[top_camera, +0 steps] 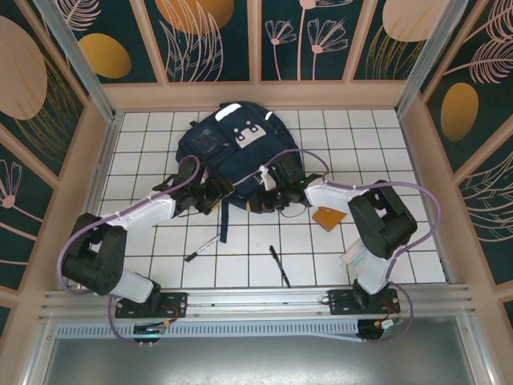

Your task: Pack the student bag

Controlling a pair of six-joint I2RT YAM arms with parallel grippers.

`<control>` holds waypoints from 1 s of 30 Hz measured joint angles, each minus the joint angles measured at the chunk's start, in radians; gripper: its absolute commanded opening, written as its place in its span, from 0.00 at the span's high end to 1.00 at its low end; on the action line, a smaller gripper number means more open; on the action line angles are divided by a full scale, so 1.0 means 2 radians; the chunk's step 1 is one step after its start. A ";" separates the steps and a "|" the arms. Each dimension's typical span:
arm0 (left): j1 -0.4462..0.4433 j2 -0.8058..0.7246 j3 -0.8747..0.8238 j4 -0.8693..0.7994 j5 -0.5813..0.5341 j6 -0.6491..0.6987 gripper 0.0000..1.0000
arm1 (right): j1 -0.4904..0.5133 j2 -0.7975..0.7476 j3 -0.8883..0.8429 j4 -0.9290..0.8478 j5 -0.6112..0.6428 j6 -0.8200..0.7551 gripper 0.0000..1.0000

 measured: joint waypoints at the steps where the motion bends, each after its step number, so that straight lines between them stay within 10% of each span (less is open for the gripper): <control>1: 0.000 0.008 0.001 0.007 -0.004 -0.006 0.34 | 0.006 0.004 0.002 0.005 -0.001 0.001 1.00; 3: 0.000 0.024 0.003 0.018 -0.015 -0.015 0.39 | 0.020 0.010 0.006 0.013 -0.002 0.003 1.00; 9: 0.000 0.060 0.013 0.029 -0.041 -0.019 0.98 | 0.041 0.018 0.018 0.006 0.019 0.007 1.00; 30: 0.035 0.128 0.152 -0.105 -0.077 0.309 1.00 | -0.072 -0.022 0.035 -0.157 0.168 -0.061 1.00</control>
